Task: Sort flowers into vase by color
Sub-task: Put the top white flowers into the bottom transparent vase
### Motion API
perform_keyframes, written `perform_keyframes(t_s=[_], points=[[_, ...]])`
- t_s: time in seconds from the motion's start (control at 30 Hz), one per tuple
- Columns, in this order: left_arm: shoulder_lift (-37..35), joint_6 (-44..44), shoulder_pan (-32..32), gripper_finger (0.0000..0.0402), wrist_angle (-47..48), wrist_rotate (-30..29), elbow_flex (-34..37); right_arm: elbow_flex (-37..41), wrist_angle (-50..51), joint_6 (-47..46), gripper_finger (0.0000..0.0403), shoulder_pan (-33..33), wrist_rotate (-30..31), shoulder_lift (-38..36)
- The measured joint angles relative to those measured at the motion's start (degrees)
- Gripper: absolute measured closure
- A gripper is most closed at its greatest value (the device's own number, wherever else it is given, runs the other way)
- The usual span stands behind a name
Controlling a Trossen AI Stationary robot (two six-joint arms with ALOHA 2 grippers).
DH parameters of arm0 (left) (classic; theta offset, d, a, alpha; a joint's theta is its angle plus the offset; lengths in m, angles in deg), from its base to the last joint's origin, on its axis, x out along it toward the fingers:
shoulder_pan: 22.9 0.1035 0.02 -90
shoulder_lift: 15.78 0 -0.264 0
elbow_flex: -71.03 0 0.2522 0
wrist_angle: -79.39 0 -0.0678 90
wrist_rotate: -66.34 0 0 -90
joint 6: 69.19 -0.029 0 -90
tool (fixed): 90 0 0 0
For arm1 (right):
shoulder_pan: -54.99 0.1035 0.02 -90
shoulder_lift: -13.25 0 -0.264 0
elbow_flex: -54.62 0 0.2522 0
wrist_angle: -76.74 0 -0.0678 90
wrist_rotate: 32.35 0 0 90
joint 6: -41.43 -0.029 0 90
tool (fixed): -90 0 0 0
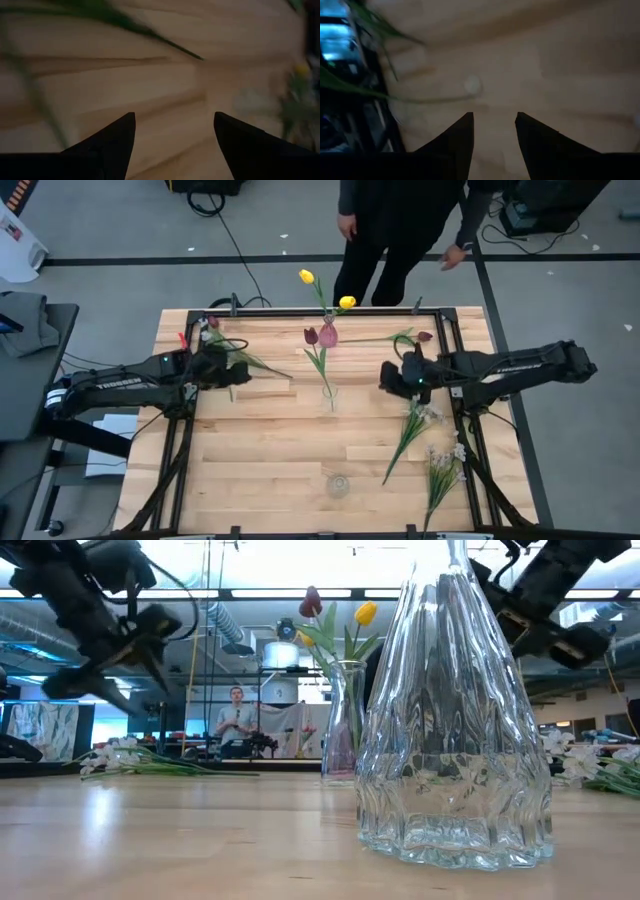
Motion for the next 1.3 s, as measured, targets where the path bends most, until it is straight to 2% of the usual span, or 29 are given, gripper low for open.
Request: perform_keyframes(t_s=[0.1,0.23,0.4,0.57,0.7,0.8,0.87,0.97,1.03,1.17,1.3], points=[[0.0,6.2,0.0,0.0127,5.4,-4.8,-1.3,0.0,0.0,3.9,0.0245,-3.2,0.5,-1.5],[0.0,7.1,0.6,0.0127,12.2,-12.2,-3.9,0.0,-1.5,8.5,0.0245,-7.2,0.5,-3.0],[0.6,5.1,5.1,0.0127,21.4,-13.6,-9.7,0.0,-5.8,12.8,0.0245,-11.1,0.1,-3.4],[7.3,-7.8,11.8,0.0137,28.9,-14.1,-19.2,0.0,-8.9,16.8,0.0245,-14.1,-2.3,-3.2],[17.7,-20.5,17.0,0.0153,29.8,-13.9,-26.4,0.0,-9.4,19.0,0.0245,-16.0,-4.2,-3.2],[25.5,-25.5,19.6,0.0159,28.1,-10.0,-29.8,0.0,-9.4,19.9,0.0245,-17.0,-5.7,-3.2],[30.3,-21.6,21.0,0.016,28.0,-7.9,-31.1,0.0,-9.4,20.4,0.0245,-17.2,-6.5,-3.2],[36.3,-10.4,22.6,0.0161,26.1,-5.0,-32.1,0.0,-9.4,21.8,0.0245,-17.2,-6.9,-3.2],[39.2,-7.0,23.7,0.0161,24.3,-2.9,-32.1,0.0,-9.4,21.8,0.0245,-17.2,-6.8,-3.2],[43.3,-3.5,25.0,0.0161,17.6,3.0,-32.1,0.0,-9.4,21.8,0.0245,-17.3,-6.6,-3.2],[45.7,8.5,25.4,0.0161,14.6,6.5,-32.1,0.0,-9.4,21.8,0.0245,-17.5,-6.9,-3.2]])
